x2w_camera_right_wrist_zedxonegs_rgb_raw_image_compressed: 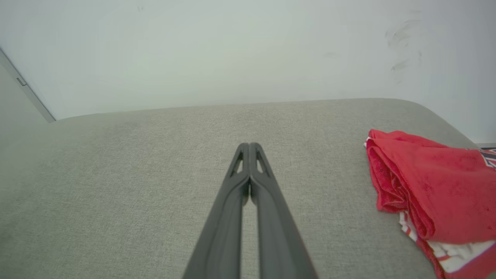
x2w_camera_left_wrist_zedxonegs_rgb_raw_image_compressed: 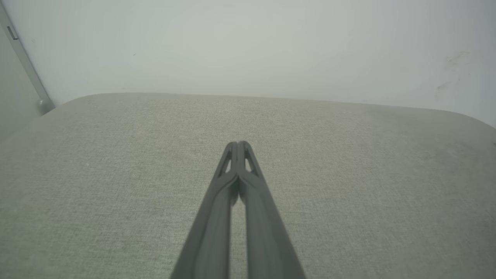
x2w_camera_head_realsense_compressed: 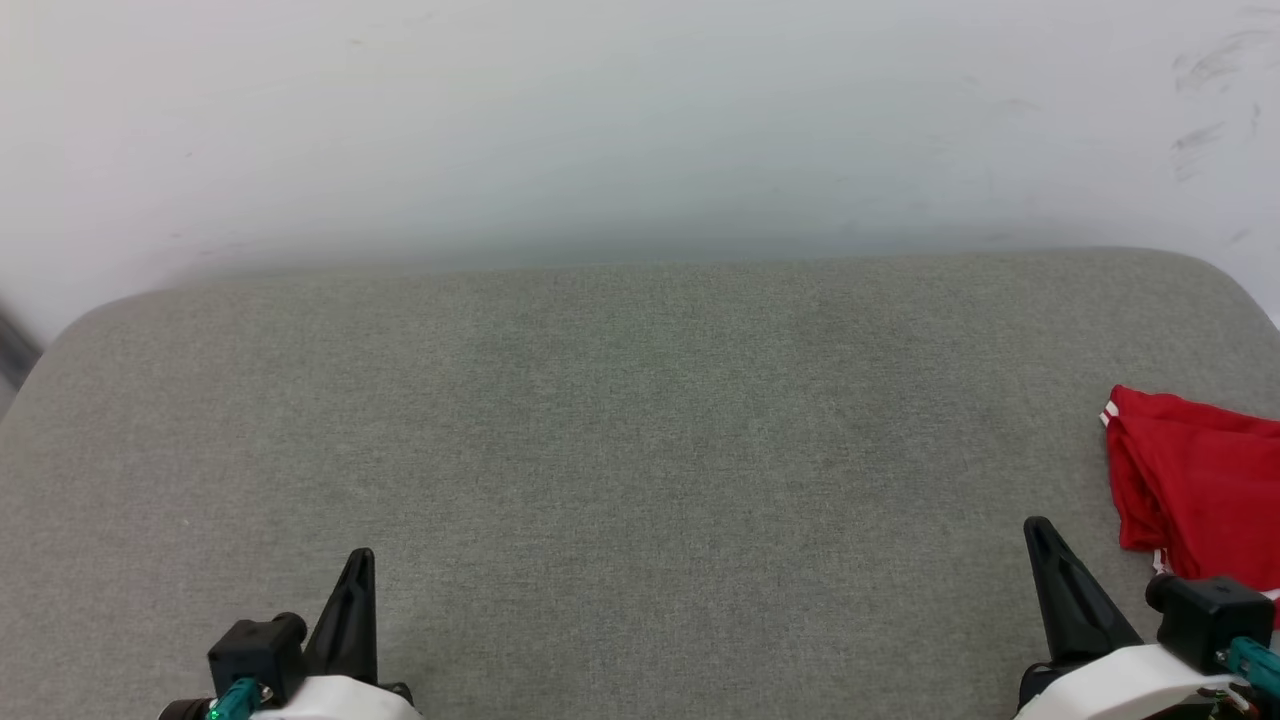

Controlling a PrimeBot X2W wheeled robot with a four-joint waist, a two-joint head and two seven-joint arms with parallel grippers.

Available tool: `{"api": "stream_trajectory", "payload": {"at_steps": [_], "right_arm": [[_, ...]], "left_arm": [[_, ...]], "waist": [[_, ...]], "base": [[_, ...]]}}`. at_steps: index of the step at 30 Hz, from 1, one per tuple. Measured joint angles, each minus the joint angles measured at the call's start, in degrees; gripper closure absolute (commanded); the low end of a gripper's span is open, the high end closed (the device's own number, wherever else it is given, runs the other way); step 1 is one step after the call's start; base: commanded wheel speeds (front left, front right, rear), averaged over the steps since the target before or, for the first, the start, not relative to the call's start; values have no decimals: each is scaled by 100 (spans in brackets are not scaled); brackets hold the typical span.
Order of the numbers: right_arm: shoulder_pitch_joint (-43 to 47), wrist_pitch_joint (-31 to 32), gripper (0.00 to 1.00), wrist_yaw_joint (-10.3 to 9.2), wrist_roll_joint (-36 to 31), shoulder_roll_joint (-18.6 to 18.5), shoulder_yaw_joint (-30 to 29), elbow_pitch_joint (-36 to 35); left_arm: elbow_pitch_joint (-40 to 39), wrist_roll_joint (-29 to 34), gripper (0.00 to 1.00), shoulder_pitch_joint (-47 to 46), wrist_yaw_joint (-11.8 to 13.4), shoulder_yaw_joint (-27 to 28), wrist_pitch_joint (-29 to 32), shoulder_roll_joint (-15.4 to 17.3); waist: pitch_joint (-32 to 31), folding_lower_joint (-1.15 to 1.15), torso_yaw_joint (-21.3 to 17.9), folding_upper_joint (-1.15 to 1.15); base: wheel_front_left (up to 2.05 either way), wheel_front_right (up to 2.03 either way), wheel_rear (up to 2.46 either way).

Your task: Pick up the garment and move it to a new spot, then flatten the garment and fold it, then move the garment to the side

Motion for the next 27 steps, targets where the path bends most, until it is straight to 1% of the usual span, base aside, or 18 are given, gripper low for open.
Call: {"api": "stream_trajectory", "payload": {"at_steps": [2,3,6,16,27], "right_arm": [[-2,2,100,0,257,0,-1,45],[-23,21,100,0,612,0,-9,122],[-61,43,100,0,949,-1,-18,182],[-204,77,100,-1,1994,-8,-46,399],[-355,126,100,-1,2999,-13,-86,603]], "left_arm": [[13,-201,100,-4,-45,48,58,-20],[33,-491,100,-12,-101,125,140,-77],[52,-764,100,-29,-152,201,225,-130],[107,-1624,100,-135,-325,433,475,-277],[143,-2458,100,-235,-505,659,711,-412]], "waist": [[3,0,3,0],[6,0,6,0],[10,0,10,0],[22,0,22,0],[35,0,35,0]], "base": [[0,0,0],[0,0,0],[0,0,0],[0,0,0],[0,0,0]]}}
